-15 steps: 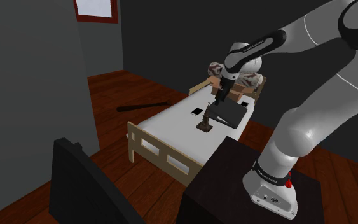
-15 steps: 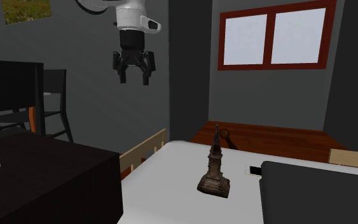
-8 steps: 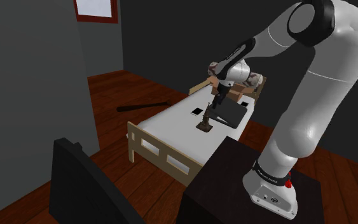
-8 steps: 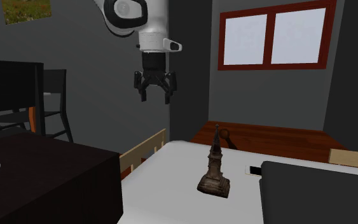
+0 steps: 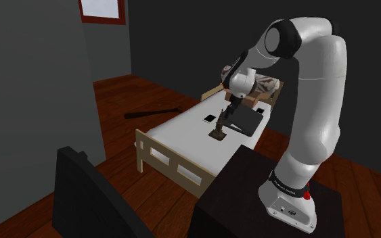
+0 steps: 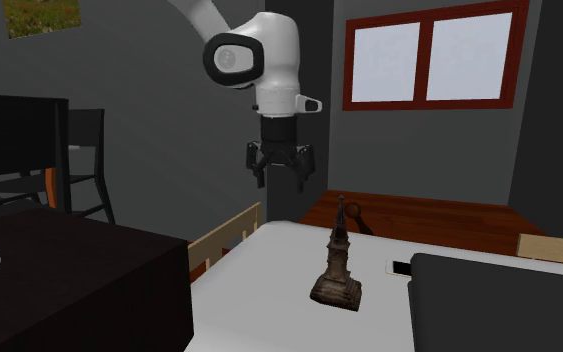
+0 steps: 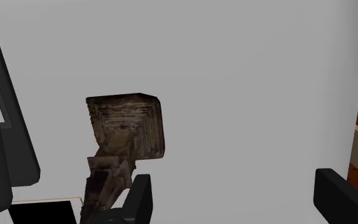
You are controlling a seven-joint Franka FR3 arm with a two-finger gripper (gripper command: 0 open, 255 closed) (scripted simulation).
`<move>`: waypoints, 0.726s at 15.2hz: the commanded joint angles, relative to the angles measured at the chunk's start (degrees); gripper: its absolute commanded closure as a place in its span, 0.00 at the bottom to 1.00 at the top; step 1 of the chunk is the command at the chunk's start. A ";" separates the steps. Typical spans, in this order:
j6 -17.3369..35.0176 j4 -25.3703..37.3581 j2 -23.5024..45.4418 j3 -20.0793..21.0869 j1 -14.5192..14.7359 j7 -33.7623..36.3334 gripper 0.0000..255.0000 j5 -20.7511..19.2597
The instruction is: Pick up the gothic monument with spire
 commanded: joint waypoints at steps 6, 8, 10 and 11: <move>-0.39 16.18 16.47 7.51 -10.70 -8.77 0.00 9.59; -0.86 21.17 20.73 8.91 -13.17 -9.88 0.00 10.77; -1.50 26.50 25.04 10.10 -15.49 -10.56 0.00 11.54; -1.90 29.31 27.23 10.62 -16.60 -10.75 0.00 11.79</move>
